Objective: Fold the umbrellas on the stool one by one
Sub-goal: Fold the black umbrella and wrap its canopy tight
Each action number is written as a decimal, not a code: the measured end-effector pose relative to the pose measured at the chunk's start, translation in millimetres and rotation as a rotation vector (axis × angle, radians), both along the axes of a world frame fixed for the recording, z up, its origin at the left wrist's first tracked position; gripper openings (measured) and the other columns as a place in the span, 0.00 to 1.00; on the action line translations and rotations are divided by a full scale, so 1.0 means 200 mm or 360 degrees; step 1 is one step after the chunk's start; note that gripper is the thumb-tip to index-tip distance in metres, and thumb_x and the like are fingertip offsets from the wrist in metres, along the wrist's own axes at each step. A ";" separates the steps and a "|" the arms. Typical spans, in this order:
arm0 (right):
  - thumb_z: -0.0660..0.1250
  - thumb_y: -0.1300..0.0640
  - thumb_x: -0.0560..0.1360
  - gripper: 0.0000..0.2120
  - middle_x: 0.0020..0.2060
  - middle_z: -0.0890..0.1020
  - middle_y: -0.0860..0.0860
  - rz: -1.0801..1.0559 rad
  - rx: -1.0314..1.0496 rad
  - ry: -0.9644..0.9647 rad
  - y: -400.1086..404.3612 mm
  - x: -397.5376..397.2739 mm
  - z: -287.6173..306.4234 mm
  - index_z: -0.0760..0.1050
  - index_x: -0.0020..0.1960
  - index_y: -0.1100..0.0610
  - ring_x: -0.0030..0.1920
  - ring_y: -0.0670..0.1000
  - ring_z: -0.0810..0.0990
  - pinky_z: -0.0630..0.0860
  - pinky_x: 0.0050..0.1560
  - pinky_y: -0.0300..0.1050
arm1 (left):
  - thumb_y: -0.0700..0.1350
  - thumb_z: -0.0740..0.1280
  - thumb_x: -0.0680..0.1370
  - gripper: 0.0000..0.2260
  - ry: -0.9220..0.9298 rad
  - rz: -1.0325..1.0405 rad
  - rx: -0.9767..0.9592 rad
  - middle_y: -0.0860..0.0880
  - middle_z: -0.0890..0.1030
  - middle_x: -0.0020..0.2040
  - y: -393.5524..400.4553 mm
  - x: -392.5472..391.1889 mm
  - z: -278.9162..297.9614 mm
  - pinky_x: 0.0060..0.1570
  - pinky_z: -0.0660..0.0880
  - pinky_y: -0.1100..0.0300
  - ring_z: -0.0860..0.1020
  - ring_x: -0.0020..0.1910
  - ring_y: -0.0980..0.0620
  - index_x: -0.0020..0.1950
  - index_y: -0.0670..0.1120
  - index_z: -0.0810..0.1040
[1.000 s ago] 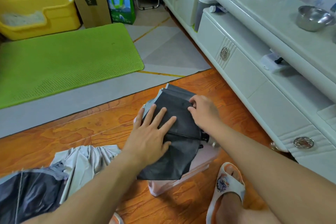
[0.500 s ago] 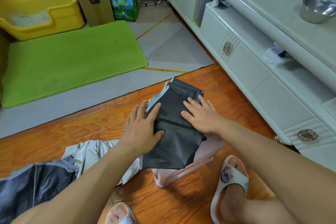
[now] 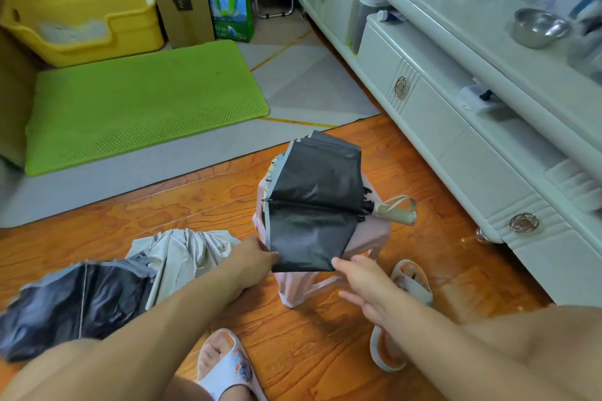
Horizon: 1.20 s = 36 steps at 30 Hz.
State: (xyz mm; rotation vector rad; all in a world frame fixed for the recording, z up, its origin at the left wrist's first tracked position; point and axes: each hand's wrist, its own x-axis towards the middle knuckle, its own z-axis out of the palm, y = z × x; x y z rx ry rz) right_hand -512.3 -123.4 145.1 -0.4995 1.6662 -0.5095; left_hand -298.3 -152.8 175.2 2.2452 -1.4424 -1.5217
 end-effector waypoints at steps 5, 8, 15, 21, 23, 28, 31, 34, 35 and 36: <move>0.69 0.59 0.80 0.05 0.49 0.83 0.57 -0.0341 -0.0181 0.0035 0.02 0.10 0.01 0.77 0.55 0.57 0.49 0.57 0.85 0.83 0.54 0.53 | 0.48 0.71 0.77 0.13 0.0217 0.0305 0.0082 0.44 0.81 0.51 0.04 0.02 0.00 0.42 0.74 0.56 0.81 0.47 0.46 0.57 0.47 0.72; 0.68 0.62 0.80 0.06 0.48 0.83 0.59 -0.0518 -0.0168 -0.0077 0.01 0.11 0.05 0.75 0.56 0.56 0.45 0.54 0.85 0.83 0.48 0.50 | 0.49 0.69 0.79 0.15 0.0430 0.0473 0.0274 0.44 0.82 0.49 0.06 0.02 0.03 0.41 0.74 0.55 0.83 0.41 0.45 0.62 0.45 0.72; 0.68 0.64 0.80 0.07 0.46 0.84 0.58 -0.0736 -0.0093 -0.0408 -0.03 0.07 0.11 0.77 0.57 0.59 0.45 0.54 0.84 0.78 0.40 0.48 | 0.38 0.69 0.79 0.14 0.0688 0.0763 0.0105 0.42 0.82 0.44 0.05 0.00 0.16 0.39 0.72 0.56 0.76 0.34 0.50 0.63 0.43 0.72; 0.71 0.62 0.78 0.07 0.42 0.83 0.57 -0.0845 -0.0013 -0.0671 -0.04 0.05 0.17 0.79 0.56 0.62 0.45 0.54 0.82 0.77 0.43 0.48 | 0.36 0.70 0.78 0.13 0.0706 0.0820 -0.0030 0.40 0.83 0.49 0.05 -0.01 0.21 0.39 0.74 0.54 0.75 0.33 0.50 0.60 0.45 0.71; 0.73 0.56 0.77 0.10 0.41 0.81 0.55 -0.0789 0.0022 -0.0721 -0.03 0.03 0.17 0.80 0.55 0.61 0.43 0.53 0.80 0.77 0.43 0.48 | 0.36 0.70 0.78 0.12 0.0662 0.0788 -0.0035 0.39 0.82 0.50 0.05 0.00 0.20 0.38 0.75 0.54 0.75 0.33 0.49 0.58 0.44 0.72; 0.75 0.48 0.73 0.24 0.57 0.83 0.51 -0.0105 -0.0382 -0.0244 0.00 -0.01 0.12 0.78 0.67 0.50 0.55 0.52 0.80 0.79 0.52 0.49 | 0.38 0.70 0.78 0.10 0.0603 0.0693 -0.0038 0.40 0.83 0.47 0.04 0.01 0.19 0.38 0.77 0.54 0.76 0.33 0.49 0.57 0.43 0.73; 0.74 0.52 0.75 0.21 0.59 0.79 0.48 0.0382 -0.0661 0.0432 -0.02 -0.04 0.11 0.77 0.67 0.51 0.57 0.47 0.79 0.77 0.57 0.40 | 0.38 0.70 0.78 0.09 0.0618 0.0700 -0.0008 0.40 0.83 0.47 0.04 0.01 0.20 0.41 0.78 0.53 0.76 0.34 0.49 0.56 0.44 0.74; 0.75 0.58 0.76 0.16 0.55 0.74 0.47 0.0635 -0.0861 0.0695 -0.03 -0.06 0.13 0.79 0.63 0.53 0.49 0.42 0.75 0.71 0.44 0.25 | 0.36 0.67 0.78 0.07 0.0718 0.0783 0.0019 0.42 0.81 0.42 0.04 0.02 0.22 0.42 0.76 0.53 0.75 0.32 0.50 0.53 0.45 0.75; 0.75 0.59 0.75 0.15 0.54 0.73 0.47 0.0633 -0.0911 0.0692 -0.03 -0.06 0.14 0.78 0.61 0.51 0.49 0.42 0.75 0.71 0.43 0.24 | 0.35 0.66 0.79 0.07 0.0763 0.0808 0.0018 0.43 0.81 0.40 0.03 0.02 0.22 0.41 0.76 0.53 0.74 0.31 0.50 0.53 0.45 0.76; 0.75 0.59 0.75 0.13 0.53 0.73 0.46 0.0602 -0.0958 0.0687 -0.03 -0.06 0.14 0.78 0.58 0.50 0.49 0.43 0.75 0.71 0.44 0.24 | 0.34 0.65 0.79 0.08 0.0807 0.0824 0.0015 0.44 0.80 0.39 0.03 0.03 0.23 0.41 0.76 0.54 0.74 0.31 0.51 0.54 0.45 0.77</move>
